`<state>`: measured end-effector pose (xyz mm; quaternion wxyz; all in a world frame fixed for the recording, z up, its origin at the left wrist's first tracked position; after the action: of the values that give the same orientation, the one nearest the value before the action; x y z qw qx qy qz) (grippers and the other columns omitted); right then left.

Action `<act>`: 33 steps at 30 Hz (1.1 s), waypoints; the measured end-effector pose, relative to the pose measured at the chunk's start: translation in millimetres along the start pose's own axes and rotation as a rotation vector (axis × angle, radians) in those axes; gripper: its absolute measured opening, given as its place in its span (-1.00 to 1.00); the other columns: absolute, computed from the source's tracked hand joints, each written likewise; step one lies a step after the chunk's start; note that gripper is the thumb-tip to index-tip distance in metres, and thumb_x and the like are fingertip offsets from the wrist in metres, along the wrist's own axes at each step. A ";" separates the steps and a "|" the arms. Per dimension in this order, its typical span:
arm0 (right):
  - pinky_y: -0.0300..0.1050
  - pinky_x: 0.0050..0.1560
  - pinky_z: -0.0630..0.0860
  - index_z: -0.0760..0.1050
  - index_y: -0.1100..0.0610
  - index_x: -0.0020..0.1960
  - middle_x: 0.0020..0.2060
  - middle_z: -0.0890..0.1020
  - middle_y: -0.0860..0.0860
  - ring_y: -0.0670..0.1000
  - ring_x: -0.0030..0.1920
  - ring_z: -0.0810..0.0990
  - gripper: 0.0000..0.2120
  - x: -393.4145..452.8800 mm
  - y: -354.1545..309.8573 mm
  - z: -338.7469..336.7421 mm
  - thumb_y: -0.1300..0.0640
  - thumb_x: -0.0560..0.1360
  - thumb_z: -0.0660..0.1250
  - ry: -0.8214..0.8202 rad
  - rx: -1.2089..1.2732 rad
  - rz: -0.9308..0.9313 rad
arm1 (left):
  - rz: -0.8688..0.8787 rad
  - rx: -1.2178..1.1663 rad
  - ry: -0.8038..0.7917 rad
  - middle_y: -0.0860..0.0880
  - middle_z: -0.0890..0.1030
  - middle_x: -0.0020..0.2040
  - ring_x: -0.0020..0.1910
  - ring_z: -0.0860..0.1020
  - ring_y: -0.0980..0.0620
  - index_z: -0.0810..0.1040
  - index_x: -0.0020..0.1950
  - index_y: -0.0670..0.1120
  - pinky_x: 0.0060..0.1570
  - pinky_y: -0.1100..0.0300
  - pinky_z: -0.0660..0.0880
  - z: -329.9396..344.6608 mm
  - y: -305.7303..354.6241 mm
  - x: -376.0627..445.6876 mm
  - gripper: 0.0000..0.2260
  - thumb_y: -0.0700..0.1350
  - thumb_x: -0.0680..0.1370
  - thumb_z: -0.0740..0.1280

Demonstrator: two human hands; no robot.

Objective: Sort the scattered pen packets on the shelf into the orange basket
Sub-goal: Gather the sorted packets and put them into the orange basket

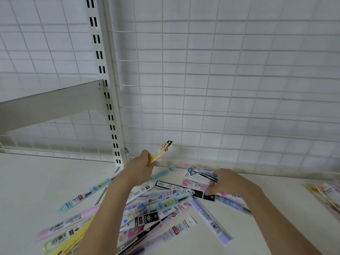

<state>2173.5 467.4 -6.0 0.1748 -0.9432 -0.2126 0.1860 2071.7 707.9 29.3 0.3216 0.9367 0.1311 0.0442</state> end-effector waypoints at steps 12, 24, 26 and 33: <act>-0.15 -0.26 0.42 0.35 0.06 -0.21 -0.31 0.59 -0.06 -0.01 -0.30 0.53 -0.77 8.6 -2.2 -16.6 0.01 0.59 0.14 0.141 -0.072 0.001 | -0.151 0.207 0.099 0.01 0.42 -0.34 -0.31 0.40 0.01 0.35 -0.27 -0.05 -0.33 0.21 0.28 -9.4 -39.0 -13.6 -0.76 -0.01 0.57 0.21; -0.15 -0.23 0.40 0.47 0.08 -0.03 -0.22 0.54 -0.03 0.04 -0.18 0.52 -0.60 19.8 -27.3 15.2 -0.26 0.47 0.24 0.350 -0.143 0.027 | -0.196 0.273 0.095 -0.02 0.43 -0.29 -0.28 0.41 -0.01 0.32 -0.31 -0.03 -0.30 0.21 0.31 -11.2 -47.3 -28.5 -0.73 -0.02 0.59 0.18; -0.16 -0.21 0.41 0.49 0.10 0.05 -0.13 0.60 0.02 0.08 -0.10 0.57 -0.68 18.2 -36.2 16.9 -0.14 0.53 0.20 0.405 -0.168 0.025 | -0.195 0.258 0.087 -0.01 0.43 -0.30 -0.29 0.42 -0.01 0.32 -0.32 -0.01 -0.30 0.21 0.33 -10.1 -48.1 -28.2 -0.72 -0.01 0.58 0.19; -0.16 -0.24 0.43 0.52 0.12 0.08 -0.12 0.62 0.03 0.06 -0.15 0.57 -0.66 27.9 -63.7 19.4 -0.14 0.53 0.21 0.358 -0.175 0.003 | -0.196 0.272 0.102 0.01 0.42 -0.32 -0.38 0.39 0.06 0.36 -0.25 -0.07 -0.40 0.24 0.31 -17.4 -53.0 -27.9 -0.76 -0.02 0.59 0.17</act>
<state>2167.3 539.4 -4.5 0.1270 -0.9731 -0.1921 -0.0034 2030.4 750.7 10.5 0.1877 0.9508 0.2429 0.0418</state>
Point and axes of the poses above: each hand's wrist, its own x-axis towards the middle knuckle, its own z-axis out of the palm, y = z × x, the point moved 4 cm from there along x, towards the middle knuckle
